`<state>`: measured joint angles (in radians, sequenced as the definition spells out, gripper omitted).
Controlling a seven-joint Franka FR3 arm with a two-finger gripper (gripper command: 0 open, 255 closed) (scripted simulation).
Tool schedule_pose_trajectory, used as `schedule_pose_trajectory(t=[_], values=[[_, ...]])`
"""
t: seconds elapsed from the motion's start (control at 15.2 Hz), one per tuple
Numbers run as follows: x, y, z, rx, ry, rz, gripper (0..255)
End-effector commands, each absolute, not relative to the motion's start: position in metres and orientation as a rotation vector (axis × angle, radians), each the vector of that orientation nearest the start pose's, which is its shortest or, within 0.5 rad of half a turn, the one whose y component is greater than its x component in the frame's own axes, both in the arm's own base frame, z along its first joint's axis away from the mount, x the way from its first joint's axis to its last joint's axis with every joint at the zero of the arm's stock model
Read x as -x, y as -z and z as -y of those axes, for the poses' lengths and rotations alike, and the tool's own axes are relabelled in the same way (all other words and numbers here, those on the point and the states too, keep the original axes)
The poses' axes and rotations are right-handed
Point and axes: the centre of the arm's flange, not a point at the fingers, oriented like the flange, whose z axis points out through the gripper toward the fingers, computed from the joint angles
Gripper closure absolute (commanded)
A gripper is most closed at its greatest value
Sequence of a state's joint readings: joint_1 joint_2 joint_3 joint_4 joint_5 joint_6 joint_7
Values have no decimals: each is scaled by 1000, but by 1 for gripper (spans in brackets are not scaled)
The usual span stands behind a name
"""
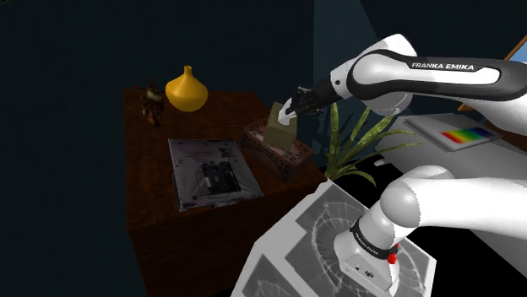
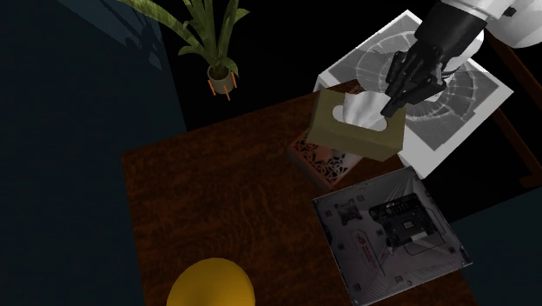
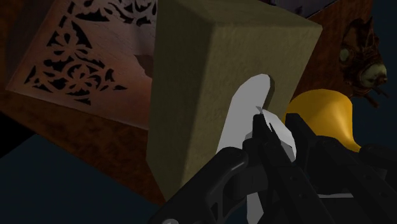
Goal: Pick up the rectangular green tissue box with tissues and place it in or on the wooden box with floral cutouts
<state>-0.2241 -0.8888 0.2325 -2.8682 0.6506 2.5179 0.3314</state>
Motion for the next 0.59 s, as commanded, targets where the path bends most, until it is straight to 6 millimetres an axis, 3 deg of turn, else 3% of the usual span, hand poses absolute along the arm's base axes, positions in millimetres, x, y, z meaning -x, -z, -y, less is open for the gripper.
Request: schedule_pose_trajectory(t=[0.0, 0.53], values=[[-324, -454, 7, 2459, 673, -1021, 255], [-324, -448, 7, 2459, 673, -1021, 255]])
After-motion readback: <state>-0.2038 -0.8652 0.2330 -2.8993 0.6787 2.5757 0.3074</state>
